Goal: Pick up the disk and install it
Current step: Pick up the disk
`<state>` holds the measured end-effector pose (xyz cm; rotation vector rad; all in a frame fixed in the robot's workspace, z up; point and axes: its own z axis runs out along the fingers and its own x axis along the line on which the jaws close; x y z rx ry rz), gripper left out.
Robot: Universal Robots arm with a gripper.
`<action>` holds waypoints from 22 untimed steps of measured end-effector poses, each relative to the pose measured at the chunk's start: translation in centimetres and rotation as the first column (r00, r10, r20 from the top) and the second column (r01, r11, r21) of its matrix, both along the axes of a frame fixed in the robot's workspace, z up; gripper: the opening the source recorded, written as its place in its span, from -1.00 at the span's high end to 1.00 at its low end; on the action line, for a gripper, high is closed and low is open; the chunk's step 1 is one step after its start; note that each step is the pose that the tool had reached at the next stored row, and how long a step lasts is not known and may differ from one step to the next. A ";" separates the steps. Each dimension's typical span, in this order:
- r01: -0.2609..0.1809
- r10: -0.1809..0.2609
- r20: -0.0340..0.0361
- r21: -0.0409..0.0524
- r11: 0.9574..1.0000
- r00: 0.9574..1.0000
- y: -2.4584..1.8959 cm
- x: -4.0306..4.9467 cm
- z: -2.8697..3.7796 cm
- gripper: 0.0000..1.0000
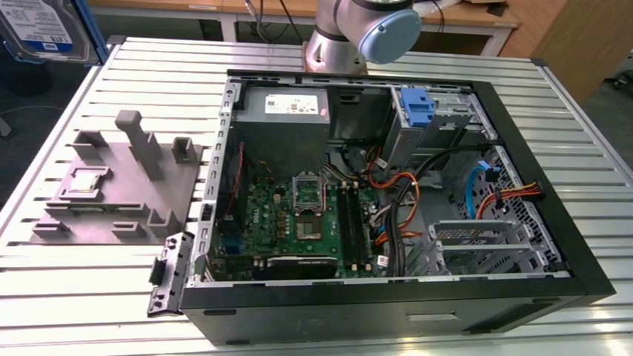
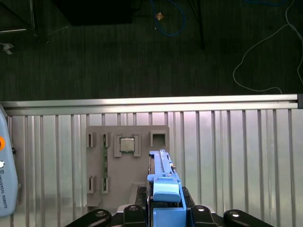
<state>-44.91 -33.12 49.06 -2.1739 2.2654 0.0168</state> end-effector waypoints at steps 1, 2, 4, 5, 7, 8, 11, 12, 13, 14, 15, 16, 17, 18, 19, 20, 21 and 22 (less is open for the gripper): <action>0.000 0.000 0.000 0.000 1.000 1.000 0.00 0.00 0.14 0.26; 0.000 0.000 0.000 0.000 1.000 1.000 0.01 0.00 0.29 0.26; 0.000 0.000 0.000 -0.001 1.000 1.000 0.01 0.00 0.54 0.26; 0.000 0.000 0.000 -0.001 1.000 1.000 0.01 0.00 0.63 0.26; 0.000 0.000 0.000 -0.001 1.000 1.000 0.01 0.00 0.64 0.26; 0.000 0.000 0.000 -0.001 1.000 1.000 0.01 0.00 0.65 0.26; 0.000 0.000 0.000 -0.001 1.000 1.000 0.01 0.05 0.65 0.26; 0.000 0.000 0.000 -0.001 1.000 1.000 0.01 0.14 0.66 0.26; 0.000 0.000 0.000 -0.001 1.000 1.000 0.01 0.26 0.66 0.26; 0.000 0.000 0.000 -0.001 1.000 1.000 0.01 0.40 0.66 0.26; 0.000 0.000 0.000 -0.001 1.000 1.000 0.01 0.55 0.66 0.26; 0.000 0.000 0.000 -0.001 1.000 1.000 0.01 0.71 0.66 0.26; 0.000 0.000 0.000 -0.001 1.000 1.000 0.01 0.86 0.66 0.26; 0.000 0.000 0.000 -0.001 1.000 1.000 0.01 1.03 0.66 0.26; 0.000 0.000 0.000 -0.001 1.000 1.000 0.01 1.19 0.66 0.26; 0.000 0.000 0.000 -0.001 1.000 1.000 0.01 1.35 0.66 0.26; 0.000 0.000 0.000 -0.001 1.000 1.000 0.00 1.62 0.66 0.26; 0.000 0.000 0.000 -0.001 1.000 1.000 0.01 1.75 0.66 0.26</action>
